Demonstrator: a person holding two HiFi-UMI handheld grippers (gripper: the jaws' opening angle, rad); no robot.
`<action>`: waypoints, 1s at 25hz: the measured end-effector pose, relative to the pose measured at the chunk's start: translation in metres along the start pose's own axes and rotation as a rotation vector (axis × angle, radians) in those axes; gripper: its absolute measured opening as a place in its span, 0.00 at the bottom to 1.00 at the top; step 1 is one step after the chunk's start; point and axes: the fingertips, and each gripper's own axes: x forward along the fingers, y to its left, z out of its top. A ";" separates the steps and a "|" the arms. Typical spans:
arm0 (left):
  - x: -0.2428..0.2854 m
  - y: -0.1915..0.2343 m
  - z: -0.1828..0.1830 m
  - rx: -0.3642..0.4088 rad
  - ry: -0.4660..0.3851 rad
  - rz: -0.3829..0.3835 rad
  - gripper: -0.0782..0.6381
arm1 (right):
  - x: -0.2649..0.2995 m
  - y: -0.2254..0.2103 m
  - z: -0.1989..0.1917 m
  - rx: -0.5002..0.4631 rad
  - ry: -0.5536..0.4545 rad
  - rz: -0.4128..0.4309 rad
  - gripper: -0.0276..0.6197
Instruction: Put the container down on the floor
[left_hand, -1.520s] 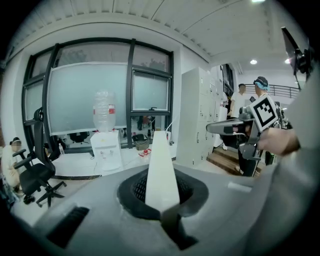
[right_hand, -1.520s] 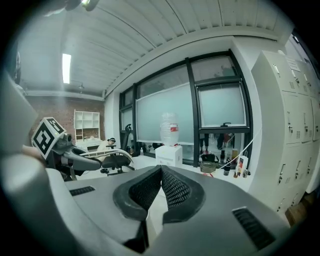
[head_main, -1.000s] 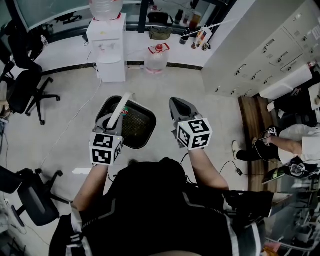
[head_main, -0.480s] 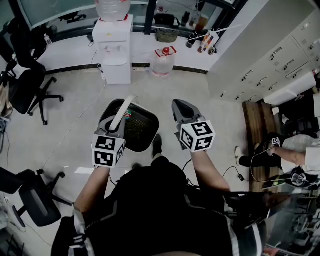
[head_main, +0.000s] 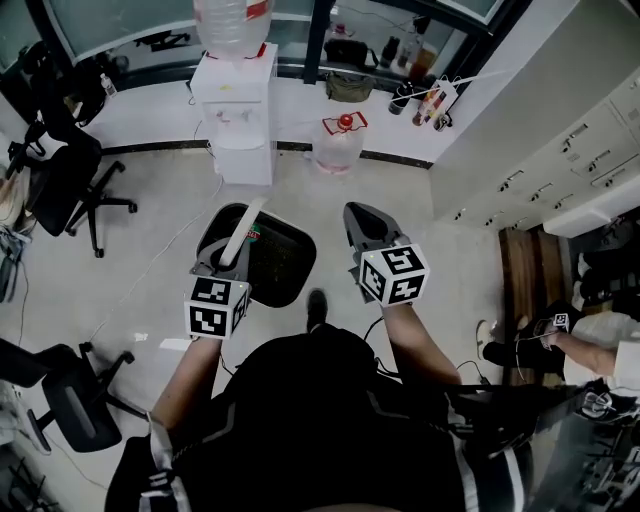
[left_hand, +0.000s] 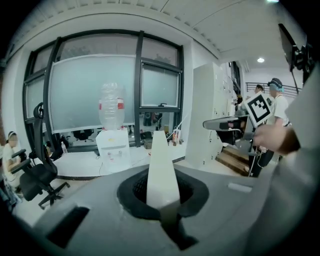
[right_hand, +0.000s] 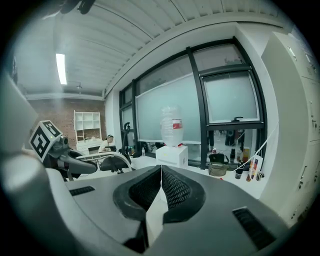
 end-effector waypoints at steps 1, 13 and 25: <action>0.007 0.000 0.004 -0.006 0.001 0.004 0.12 | 0.005 -0.007 0.002 -0.001 0.001 0.007 0.06; 0.099 0.003 0.058 -0.037 0.028 0.046 0.12 | 0.060 -0.097 0.027 -0.002 0.000 0.073 0.05; 0.177 -0.007 0.096 -0.024 0.043 0.060 0.12 | 0.088 -0.188 0.030 0.007 0.010 0.087 0.06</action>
